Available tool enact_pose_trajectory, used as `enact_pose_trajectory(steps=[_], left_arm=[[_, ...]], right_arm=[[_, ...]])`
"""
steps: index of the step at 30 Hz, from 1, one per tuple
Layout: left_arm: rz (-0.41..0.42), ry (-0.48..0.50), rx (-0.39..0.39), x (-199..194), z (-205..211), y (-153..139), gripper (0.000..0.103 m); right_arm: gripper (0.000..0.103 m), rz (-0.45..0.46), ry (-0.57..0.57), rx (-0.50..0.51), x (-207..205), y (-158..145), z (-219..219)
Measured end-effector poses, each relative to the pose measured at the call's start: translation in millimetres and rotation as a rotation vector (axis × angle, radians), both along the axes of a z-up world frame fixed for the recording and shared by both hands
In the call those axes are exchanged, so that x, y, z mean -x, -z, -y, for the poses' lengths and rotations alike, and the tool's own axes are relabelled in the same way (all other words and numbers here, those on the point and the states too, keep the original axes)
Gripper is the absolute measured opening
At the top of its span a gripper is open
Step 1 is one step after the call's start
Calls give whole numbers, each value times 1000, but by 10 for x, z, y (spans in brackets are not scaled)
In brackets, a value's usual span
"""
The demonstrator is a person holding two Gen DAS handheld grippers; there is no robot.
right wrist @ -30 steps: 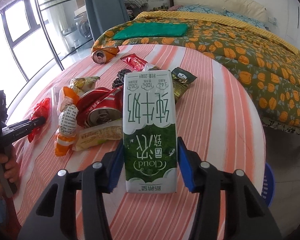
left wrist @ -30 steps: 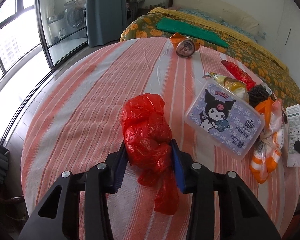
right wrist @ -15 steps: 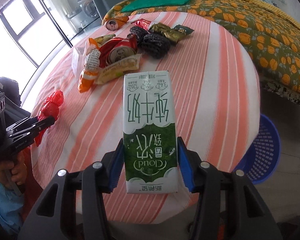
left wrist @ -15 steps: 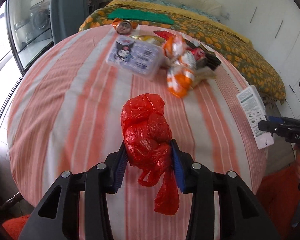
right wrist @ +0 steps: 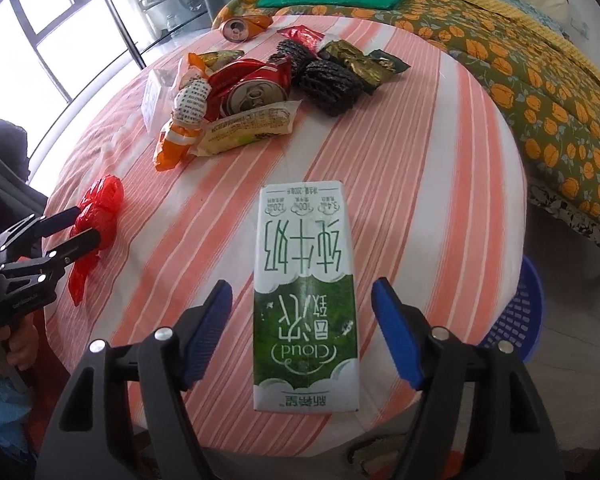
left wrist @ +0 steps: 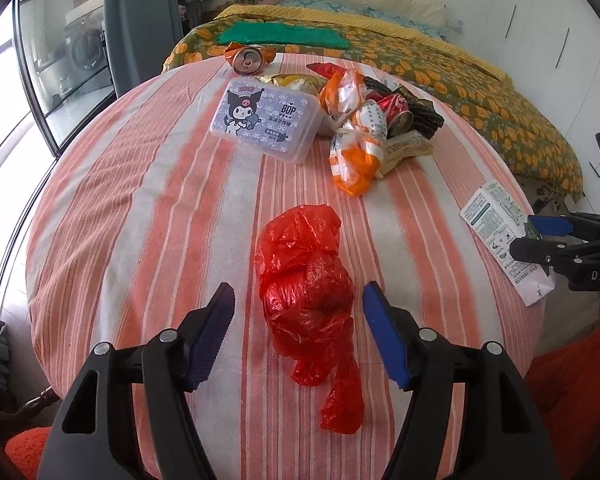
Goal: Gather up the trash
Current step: 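Carry the red bag and milk carton to the blue wastebasket with both tools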
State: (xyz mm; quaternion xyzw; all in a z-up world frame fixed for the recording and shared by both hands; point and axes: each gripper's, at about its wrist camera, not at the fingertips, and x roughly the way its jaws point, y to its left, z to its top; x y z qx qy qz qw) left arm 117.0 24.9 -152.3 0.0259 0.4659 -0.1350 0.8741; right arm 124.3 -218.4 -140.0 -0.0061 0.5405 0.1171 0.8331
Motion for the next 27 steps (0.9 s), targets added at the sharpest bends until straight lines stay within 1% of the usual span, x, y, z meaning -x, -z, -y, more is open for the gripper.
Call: enact_pose_trajectory(steps=[1, 2, 3, 5, 8, 12, 15, 19, 23, 27], left_arm=[[-8, -3, -5, -12, -10, 9, 59], [-17, -4, -8, -21, -11, 23, 48], [-26, -3, -7, -30, -12, 35, 44], [-21, -14, 0, -28, -21, 29, 42], [-10, -16, 23, -10, 22, -24, 41], [6, 42, 52, 37, 316, -174, 41], [10, 103, 78, 39, 671, -283, 41], [7, 193, 106, -2, 1269, -384, 41], [-9, 273, 126, -36, 1923, -417, 41], [-30, 349, 136, -28, 2619, -383, 41]], right_arm=[[50, -4, -17, 20, -4, -1, -28], [50, -7, -30, 29, -8, -2, -42], [50, -4, -31, 24, -9, -12, -35], [49, 15, -33, 9, 15, -53, -8], [49, 39, -19, -43, 56, -123, 85], [49, 85, 15, -96, 91, -261, 326], [49, 116, 68, -113, 107, -360, 638], [49, 148, 165, -111, 172, -403, 1203], [49, 157, 264, -86, 264, -329, 1784], [49, 157, 350, -44, 305, -153, 2296]])
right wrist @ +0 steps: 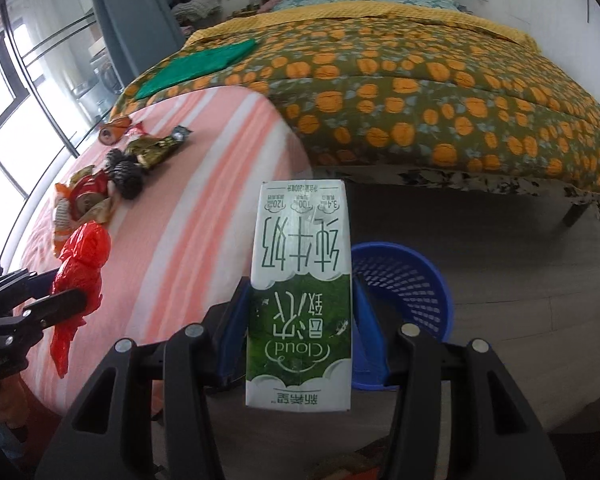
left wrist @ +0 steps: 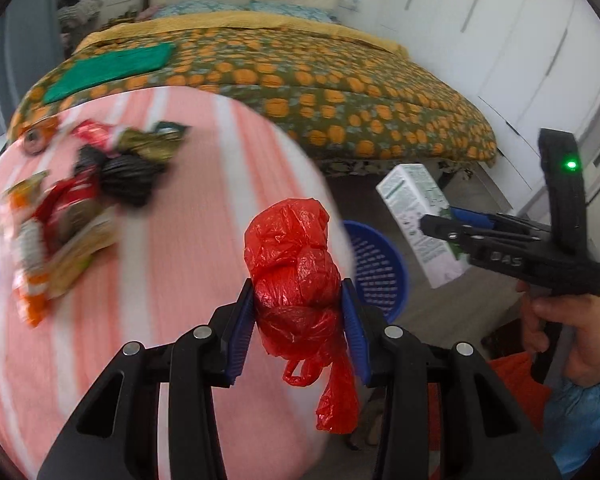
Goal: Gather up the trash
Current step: 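Carry the red bag and milk carton to the blue wastebasket with both tools, then open both tools to drop the bag and carton into the basket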
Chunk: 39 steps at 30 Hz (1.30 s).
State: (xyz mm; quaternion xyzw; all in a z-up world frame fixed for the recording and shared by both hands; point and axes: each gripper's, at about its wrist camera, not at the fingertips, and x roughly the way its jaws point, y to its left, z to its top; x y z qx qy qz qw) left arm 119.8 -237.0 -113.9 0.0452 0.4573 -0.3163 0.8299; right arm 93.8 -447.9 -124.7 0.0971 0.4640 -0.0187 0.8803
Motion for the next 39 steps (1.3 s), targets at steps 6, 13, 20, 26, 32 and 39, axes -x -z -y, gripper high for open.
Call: enact_pose_trajectory(steps=[6, 13, 20, 26, 32, 39], left_arm=[[-50, 68, -3, -25, 985, 294, 41], [-82, 54, -59, -222, 1726, 866, 42], [-70, 38, -114, -451, 2042, 1286, 43], [-29, 26, -140, -580, 2184, 1469, 69], [-6, 30, -72, -526, 2119, 1234, 72], [80, 34, 52, -122, 1599, 558, 78]], right_arm=[[49, -13, 92, 2, -56, 372, 669], [49, -49, 160, -88, -222, 862, 1233], [50, -104, 196, -172, -411, 1208, 1528], [65, -132, 258, -252, -459, 1420, 1746], [72, -59, 301, -233, -399, 1133, 1863], [81, 119, 310, -110, -288, 378, 1612]])
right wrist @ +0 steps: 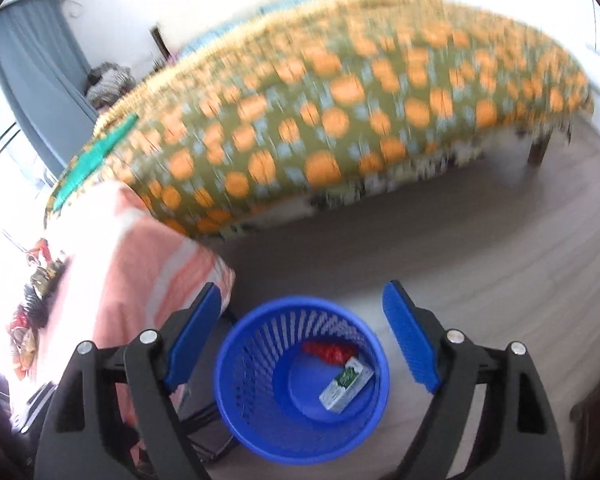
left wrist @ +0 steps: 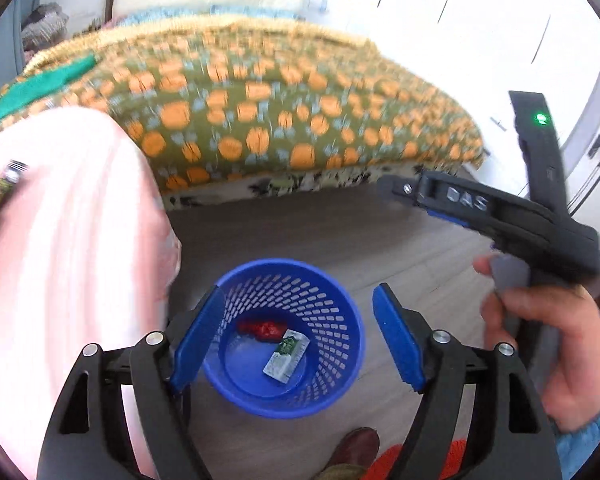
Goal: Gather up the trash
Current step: 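Open both tools to drop the bag and carton into the basket, then move both tools back over the table toward the remaining trash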
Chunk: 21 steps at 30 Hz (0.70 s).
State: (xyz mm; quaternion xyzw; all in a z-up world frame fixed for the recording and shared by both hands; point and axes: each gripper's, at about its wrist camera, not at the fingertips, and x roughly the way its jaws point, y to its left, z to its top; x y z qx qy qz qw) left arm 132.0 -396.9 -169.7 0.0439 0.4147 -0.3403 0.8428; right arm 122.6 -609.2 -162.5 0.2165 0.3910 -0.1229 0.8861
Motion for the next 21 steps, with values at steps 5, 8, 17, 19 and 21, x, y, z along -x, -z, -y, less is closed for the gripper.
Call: enact_pose_trajectory(steps=[5, 8, 17, 19, 21], left_arm=[[36, -38, -21, 240, -605, -210, 80], [17, -82, -68, 347, -1045, -185, 81], [11, -275, -182, 484, -2334, 28, 81], [25, -322, -183, 489, -2610, 29, 81], [47, -366, -192, 467, -2830, 10, 82]], right_arm=[[81, 106, -49, 103, 39, -436, -452], [81, 155, -121, 174, 55, -605, -868], [81, 132, -358, 242, 79, -384, -2153], [81, 119, -394, 231, 113, -285, -2425], [81, 122, -430, 224, 172, -218, -2683]])
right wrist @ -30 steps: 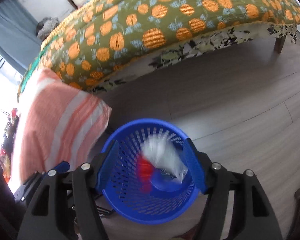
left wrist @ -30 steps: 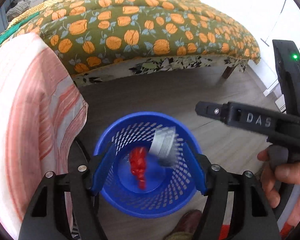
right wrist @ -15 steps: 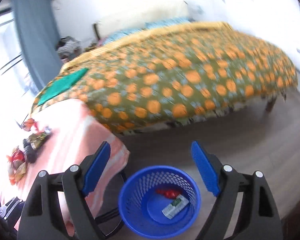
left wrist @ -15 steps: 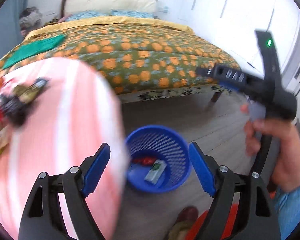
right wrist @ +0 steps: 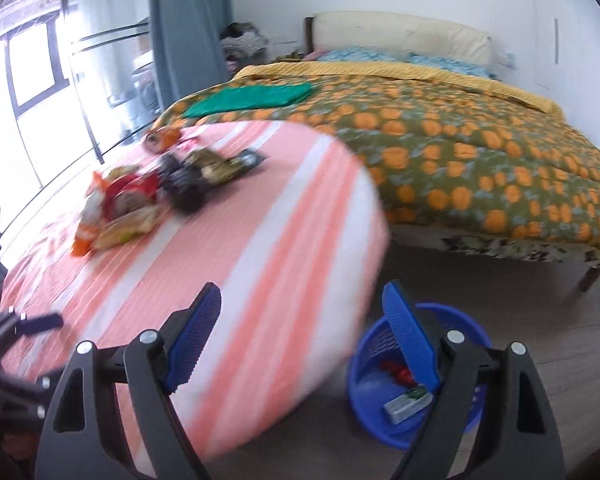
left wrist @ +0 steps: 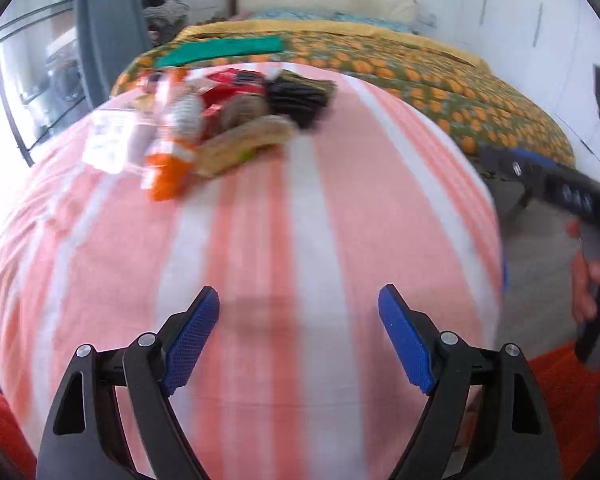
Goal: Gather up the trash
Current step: 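Move both tools back over the table toward the remaining trash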
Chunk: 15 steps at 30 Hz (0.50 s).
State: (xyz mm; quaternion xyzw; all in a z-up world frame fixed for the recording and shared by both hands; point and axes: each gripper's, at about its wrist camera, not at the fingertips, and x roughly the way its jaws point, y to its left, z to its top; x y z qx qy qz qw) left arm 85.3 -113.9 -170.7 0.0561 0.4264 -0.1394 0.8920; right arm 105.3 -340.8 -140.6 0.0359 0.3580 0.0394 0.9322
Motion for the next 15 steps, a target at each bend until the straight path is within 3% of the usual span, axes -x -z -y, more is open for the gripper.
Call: enact_pose_trajectory(steps=[7, 15], left_arm=[[-2, -106, 71, -351, -639, -75, 83], [4, -61, 41, -985, -747, -74, 83]], right_arm=[[81, 2, -167, 35, 157, 158, -878], [81, -21, -221, 97, 145, 278, -1187]])
